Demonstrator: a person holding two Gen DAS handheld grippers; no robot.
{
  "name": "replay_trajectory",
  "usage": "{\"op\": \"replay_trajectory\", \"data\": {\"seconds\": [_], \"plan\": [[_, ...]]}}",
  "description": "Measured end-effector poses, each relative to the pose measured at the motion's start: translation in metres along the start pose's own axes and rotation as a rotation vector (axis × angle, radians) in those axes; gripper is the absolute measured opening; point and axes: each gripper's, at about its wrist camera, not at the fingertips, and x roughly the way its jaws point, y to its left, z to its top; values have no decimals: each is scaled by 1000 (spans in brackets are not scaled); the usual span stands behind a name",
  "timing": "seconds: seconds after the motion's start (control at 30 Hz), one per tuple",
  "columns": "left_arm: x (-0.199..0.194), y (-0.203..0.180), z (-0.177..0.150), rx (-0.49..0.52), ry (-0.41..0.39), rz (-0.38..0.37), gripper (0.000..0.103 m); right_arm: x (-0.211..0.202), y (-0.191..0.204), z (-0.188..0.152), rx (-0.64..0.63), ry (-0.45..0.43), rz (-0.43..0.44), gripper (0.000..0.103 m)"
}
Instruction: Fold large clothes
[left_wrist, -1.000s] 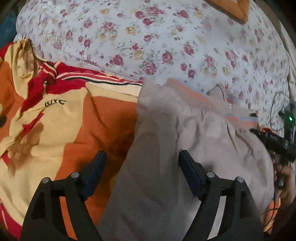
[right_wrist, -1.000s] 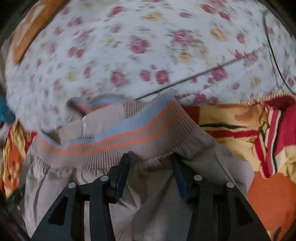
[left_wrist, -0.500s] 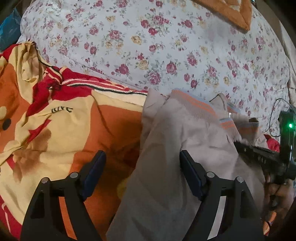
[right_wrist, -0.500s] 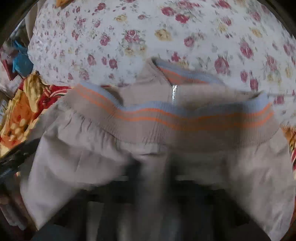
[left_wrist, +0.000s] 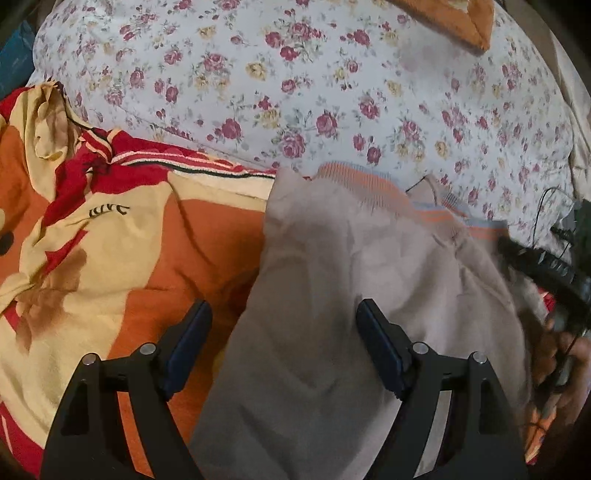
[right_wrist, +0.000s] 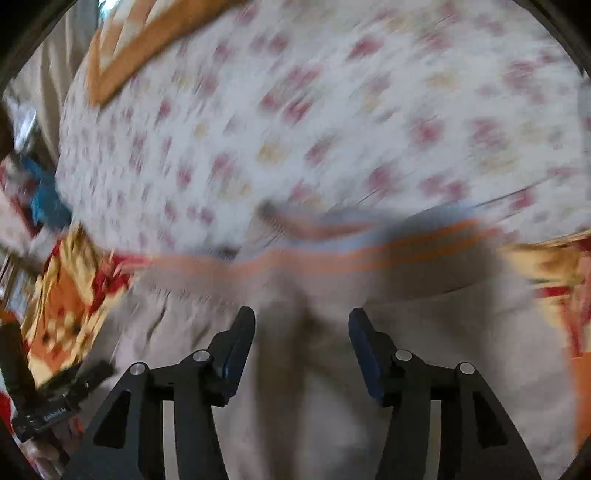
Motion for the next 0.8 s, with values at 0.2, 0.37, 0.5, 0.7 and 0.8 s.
{"op": "replay_trajectory", "data": {"seconds": [0.2,0.37,0.5,0.7,0.8], "plan": [[20,-2,-5,14,20,19,86,17,-86,-11,148,-23,-185,51],[25,-4,-5,26,-2,34,88,12,-112,-22,268,-65,-116,51],[18,0,-4,7,5,26,87,-23,-93,-25,190,-52,-150,58],[13,1,-5,23,-14,58,88,-76,-88,-61,176,-50,-115,64],[17,5,-9,9,3,74,93,-76,-93,-86,74,-26,-312,66]]}}
